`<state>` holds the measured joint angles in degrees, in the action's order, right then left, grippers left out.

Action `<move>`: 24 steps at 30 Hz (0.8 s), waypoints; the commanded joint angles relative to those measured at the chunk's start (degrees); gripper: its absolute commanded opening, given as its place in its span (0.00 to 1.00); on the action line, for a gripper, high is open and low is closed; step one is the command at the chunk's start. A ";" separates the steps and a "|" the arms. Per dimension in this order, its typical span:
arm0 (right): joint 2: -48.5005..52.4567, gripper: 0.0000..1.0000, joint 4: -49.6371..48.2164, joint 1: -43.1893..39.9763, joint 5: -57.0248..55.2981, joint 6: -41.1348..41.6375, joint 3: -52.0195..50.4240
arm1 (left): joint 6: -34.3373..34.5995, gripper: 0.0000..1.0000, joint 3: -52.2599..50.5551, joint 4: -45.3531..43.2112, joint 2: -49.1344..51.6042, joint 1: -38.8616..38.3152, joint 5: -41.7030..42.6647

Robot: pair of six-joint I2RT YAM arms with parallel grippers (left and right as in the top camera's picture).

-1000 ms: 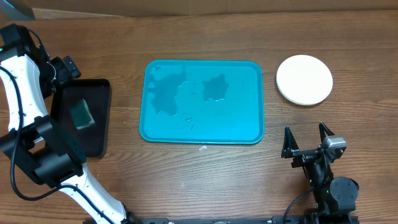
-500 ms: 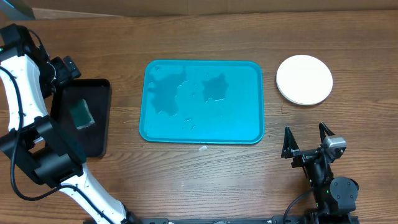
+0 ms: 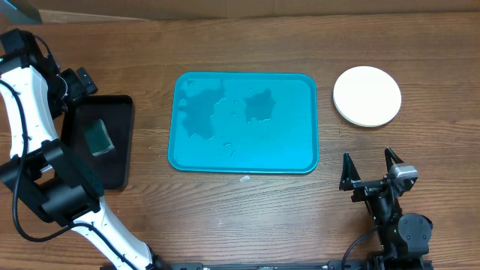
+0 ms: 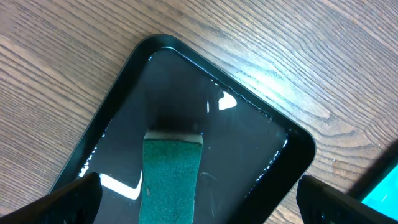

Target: Clean dirty plates on tray and stack at the side

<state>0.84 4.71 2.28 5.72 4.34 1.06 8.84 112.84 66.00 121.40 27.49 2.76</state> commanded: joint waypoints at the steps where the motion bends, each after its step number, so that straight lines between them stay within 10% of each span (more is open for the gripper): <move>1: -0.68 1.00 -0.28 -0.22 -0.55 0.33 -0.61 | 0.59 1.00 -0.17 -0.07 -0.61 0.24 -0.22; 24: -0.68 1.00 -0.28 -0.22 -0.55 0.33 -0.61 | -2.51 1.00 -0.20 11.43 -1.07 -2.97 1.29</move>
<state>0.84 4.75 2.28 5.69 4.32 1.06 8.54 112.84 76.25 121.40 26.41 3.25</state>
